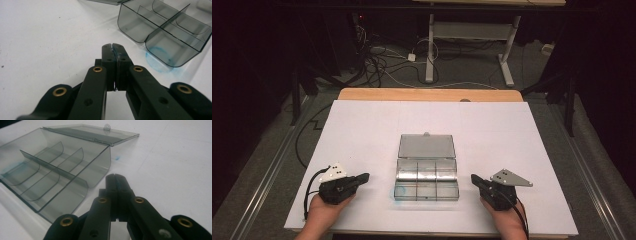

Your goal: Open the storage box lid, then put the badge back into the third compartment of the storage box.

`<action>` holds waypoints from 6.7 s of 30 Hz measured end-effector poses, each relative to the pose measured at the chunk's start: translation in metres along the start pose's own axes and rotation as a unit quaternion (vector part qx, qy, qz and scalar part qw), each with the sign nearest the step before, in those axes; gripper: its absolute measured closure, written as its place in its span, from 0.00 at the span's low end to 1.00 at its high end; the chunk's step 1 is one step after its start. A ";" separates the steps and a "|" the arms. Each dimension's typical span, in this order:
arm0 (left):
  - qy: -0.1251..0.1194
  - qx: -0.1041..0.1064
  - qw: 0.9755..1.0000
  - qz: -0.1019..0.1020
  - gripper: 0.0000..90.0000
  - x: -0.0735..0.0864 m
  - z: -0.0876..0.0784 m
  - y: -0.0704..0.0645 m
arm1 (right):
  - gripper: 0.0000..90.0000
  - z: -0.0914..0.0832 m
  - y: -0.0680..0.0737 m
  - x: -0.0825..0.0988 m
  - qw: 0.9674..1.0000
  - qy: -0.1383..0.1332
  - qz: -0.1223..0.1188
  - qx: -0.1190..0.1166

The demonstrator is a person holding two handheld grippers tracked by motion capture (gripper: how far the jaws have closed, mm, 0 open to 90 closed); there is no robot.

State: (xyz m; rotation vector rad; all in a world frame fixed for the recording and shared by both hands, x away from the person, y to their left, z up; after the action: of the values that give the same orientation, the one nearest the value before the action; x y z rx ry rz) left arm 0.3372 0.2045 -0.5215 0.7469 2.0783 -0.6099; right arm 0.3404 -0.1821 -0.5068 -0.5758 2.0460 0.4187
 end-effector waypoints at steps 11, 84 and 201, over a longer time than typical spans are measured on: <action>-0.002 0.008 1.000 0.001 0.86 0.001 0.005 0.003 | 1.00 0.004 -0.004 0.006 1.000 0.012 -0.011 0.004; -0.001 0.027 0.999 0.018 0.00 0.005 0.013 0.004 | 0.12 -0.037 -0.017 0.025 0.998 0.047 -0.035 0.032; -0.002 0.038 0.999 0.023 0.00 0.005 0.013 0.002 | 0.37 0.009 0.046 -0.042 0.988 0.057 -0.130 -0.065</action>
State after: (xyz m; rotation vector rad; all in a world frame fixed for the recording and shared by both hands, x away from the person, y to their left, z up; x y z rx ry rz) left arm 0.3435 0.1988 -0.5329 0.8337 2.0392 -0.6672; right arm 0.3397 -0.1296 -0.4722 -0.9533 2.0266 0.3733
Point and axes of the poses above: each handheld gripper's, and its own axes: z roughly forward along the jaws, x roughly out of its underside, y roughly to its left, the point moved 7 cm from there along z, roughly forward along the jaws, and after that the axes turned 1 degree about -y, right-handed, at the moved point
